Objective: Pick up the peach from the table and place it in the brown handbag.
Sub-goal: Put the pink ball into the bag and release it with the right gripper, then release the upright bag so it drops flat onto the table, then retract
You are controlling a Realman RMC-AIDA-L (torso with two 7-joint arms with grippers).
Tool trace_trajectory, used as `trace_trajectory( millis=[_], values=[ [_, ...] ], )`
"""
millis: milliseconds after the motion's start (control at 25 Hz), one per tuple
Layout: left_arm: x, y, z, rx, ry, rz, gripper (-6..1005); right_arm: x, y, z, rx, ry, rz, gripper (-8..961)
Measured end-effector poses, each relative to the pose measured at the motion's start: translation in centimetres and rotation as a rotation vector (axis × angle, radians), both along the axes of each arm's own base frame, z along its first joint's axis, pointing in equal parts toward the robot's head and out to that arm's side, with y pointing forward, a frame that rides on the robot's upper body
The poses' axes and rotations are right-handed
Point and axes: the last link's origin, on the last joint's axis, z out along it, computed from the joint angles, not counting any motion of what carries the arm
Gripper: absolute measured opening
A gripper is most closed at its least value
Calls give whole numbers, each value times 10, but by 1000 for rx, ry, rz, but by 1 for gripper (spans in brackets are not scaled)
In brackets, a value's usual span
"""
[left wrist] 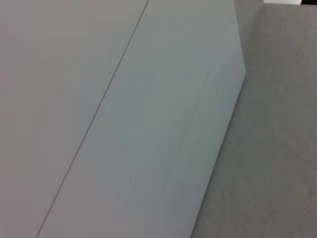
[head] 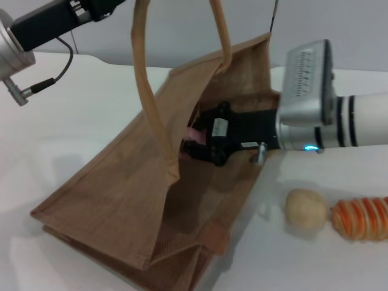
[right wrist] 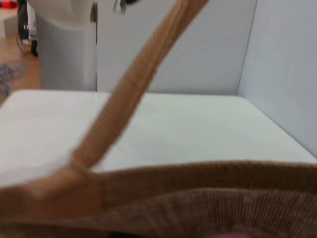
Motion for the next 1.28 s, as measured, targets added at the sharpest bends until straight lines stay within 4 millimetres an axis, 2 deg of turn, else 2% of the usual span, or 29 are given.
trace_trajectory(
  millis=[160, 360, 680, 840, 1080, 1160, 1200, 1280],
  values=[
    [2, 0, 2, 0, -11, -7, 127, 0, 10, -8, 65, -52, -32, 330],
    [-7, -3, 10, 33, -41, 16, 126, 2, 17, -6, 117, -29, -80, 337],
    [-26, -6, 19, 79, -65, 86, 126, 14, 7, 8, 77, 49, -92, 410],
    [-38, -3, 21, 90, -68, 138, 126, 33, -3, 33, 61, 134, -100, 447],
    [-46, 3, 19, 107, -63, 184, 127, 82, -13, 89, 197, 253, -225, 697],
    [-49, 5, 19, 120, -57, 206, 127, 98, -17, 103, 268, 291, -273, 701],
    [-51, 6, 17, 124, -55, 221, 127, 112, -21, 118, 351, 347, -326, 703],
    [-56, 9, 13, 129, -53, 257, 127, 119, -22, 126, 398, 379, -352, 707]
  ],
)
